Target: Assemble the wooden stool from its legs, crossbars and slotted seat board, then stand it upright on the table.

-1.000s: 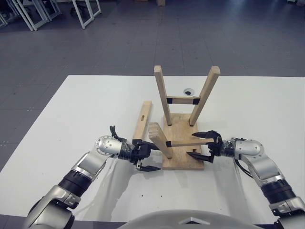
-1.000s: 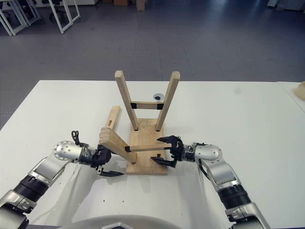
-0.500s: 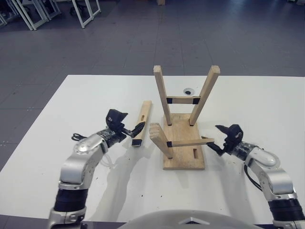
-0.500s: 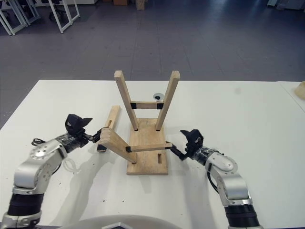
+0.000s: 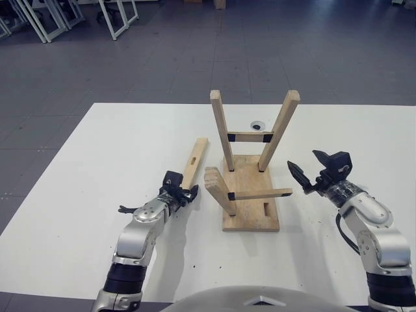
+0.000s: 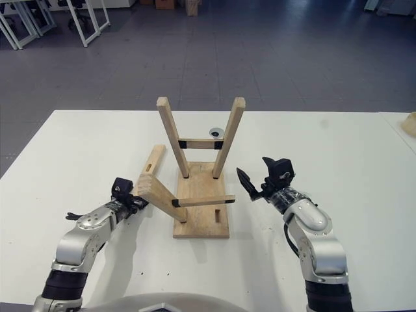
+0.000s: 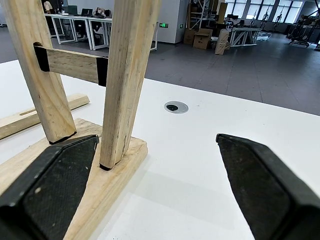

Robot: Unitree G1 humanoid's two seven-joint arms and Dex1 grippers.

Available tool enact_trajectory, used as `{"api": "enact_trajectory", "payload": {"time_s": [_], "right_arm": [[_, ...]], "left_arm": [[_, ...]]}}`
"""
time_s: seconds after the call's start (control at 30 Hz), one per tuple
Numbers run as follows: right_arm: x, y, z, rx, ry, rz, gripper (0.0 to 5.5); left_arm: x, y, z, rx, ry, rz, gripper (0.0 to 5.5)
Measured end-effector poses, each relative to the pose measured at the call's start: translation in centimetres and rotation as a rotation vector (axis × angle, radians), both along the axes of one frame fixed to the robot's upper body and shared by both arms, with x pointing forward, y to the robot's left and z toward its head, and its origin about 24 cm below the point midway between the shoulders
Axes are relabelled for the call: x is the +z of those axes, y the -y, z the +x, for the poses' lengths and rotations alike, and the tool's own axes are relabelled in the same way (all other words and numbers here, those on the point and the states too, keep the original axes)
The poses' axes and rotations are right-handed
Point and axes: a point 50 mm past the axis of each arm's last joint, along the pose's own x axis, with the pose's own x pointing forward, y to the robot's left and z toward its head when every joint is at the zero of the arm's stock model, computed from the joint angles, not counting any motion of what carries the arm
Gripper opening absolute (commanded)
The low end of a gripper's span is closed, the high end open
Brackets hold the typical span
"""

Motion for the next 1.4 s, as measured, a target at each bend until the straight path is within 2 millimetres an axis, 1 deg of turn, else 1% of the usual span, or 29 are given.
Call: {"api": "enact_trajectory", "payload": {"time_s": [0.1,0.17,0.3,0.33,0.4,0.47,0.5,0.57,0.6,0.63,0.67,0.7,0.73,0.77,0.8,0.83,0.87,0.9,0.97,1.07,1.2,1.27,1.33,1.4], "right_arm": [[0.2,0.0,0.0,-0.023,0.011,0.004,4.33],[0.7,0.3,0.1,-0.054,0.024,0.000,4.33],[2.9,0.5,0.6,-0.084,0.065,0.040,4.33],[3.5,0.4,0.8,-0.077,0.072,0.053,4.33],[4.1,0.3,0.8,-0.040,0.044,0.079,4.33],[5.4,0.7,1.0,-0.008,0.041,0.088,4.33],[6.3,0.9,1.2,0.005,0.043,0.134,4.33],[8.5,0.9,1.3,0.079,0.065,0.291,4.33],[9.4,0.5,1.3,0.145,0.071,0.369,4.33],[10.1,-0.1,1.2,0.219,0.065,0.435,4.52],[10.5,-0.6,1.1,0.278,0.052,0.486,4.68],[10.7,-1.0,1.0,0.329,0.033,0.530,4.88],[11.0,-1.5,0.9,0.397,0.006,0.595,5.07],[11.4,-2.2,1.0,0.466,-0.025,0.652,5.10],[11.8,-3.1,1.2,0.534,-0.057,0.697,5.10],[12.4,-4.2,1.4,0.620,-0.096,0.752,5.10],[12.8,-5.1,1.7,0.675,-0.126,0.793,5.10],[13.0,-5.8,2.0,0.718,-0.165,0.822,5.10],[12.7,-6.3,2.5,0.739,-0.229,0.848,5.10],[12.8,-6.9,2.7,0.773,-0.265,0.855,5.10],[12.7,-7.6,2.5,0.814,-0.293,0.856,5.10],[13.2,-8.1,2.5,0.850,-0.286,0.845,5.10],[13.5,-8.5,2.4,0.888,-0.284,0.833,4.78],[13.3,-8.8,2.4,0.912,-0.297,0.826,4.32]], "left_arm": [[-0.1,0.0,0.1,0.021,0.008,-0.004,3.08],[-0.3,0.0,0.1,0.041,0.011,-0.002,2.68],[-0.7,-0.4,0.0,0.083,0.041,0.004,2.05],[-0.7,-0.4,-0.1,0.096,0.053,-0.008,2.05],[-0.7,-0.8,-0.3,0.126,0.078,-0.043,2.05],[-0.6,-1.9,-0.8,0.169,0.094,-0.093,2.05],[-0.3,-2.7,-1.0,0.188,0.105,-0.145,2.05],[2.7,-4.5,-0.6,0.208,0.259,-0.287,2.05],[4.8,-5.4,-0.2,0.189,0.348,-0.375,2.05],[6.9,-5.9,0.1,0.147,0.429,-0.458,2.05],[8.5,-6.0,0.2,0.095,0.473,-0.540,2.05],[9.8,-5.9,0.3,0.029,0.496,-0.628,2.05],[11.2,-5.5,0.2,-0.084,0.494,-0.745,2.05],[12.5,-4.8,-0.1,-0.212,0.478,-0.838,2.05],[13.7,-4.2,-0.5,-0.343,0.459,-0.898,2.05],[15.3,-3.2,-1.0,-0.521,0.430,-0.943,2.05],[16.2,-2.3,-1.2,-0.638,0.401,-0.961,2.05],[16.5,-1.6,-1.2,-0.718,0.364,-0.980,2.05],[16.6,-1.0,-1.0,-0.777,0.316,-0.994,2.05],[17.0,-0.3,-0.3,-0.825,0.304,-1.002,2.05],[16.3,0.5,-0.2,-0.861,0.253,-0.998,2.05],[15.8,1.0,-0.2,-0.883,0.218,-0.989,2.05],[15.4,1.3,-0.1,-0.898,0.188,-0.980,2.05],[15.5,1.6,0.0,-0.920,0.180,-0.971,2.05]]}}
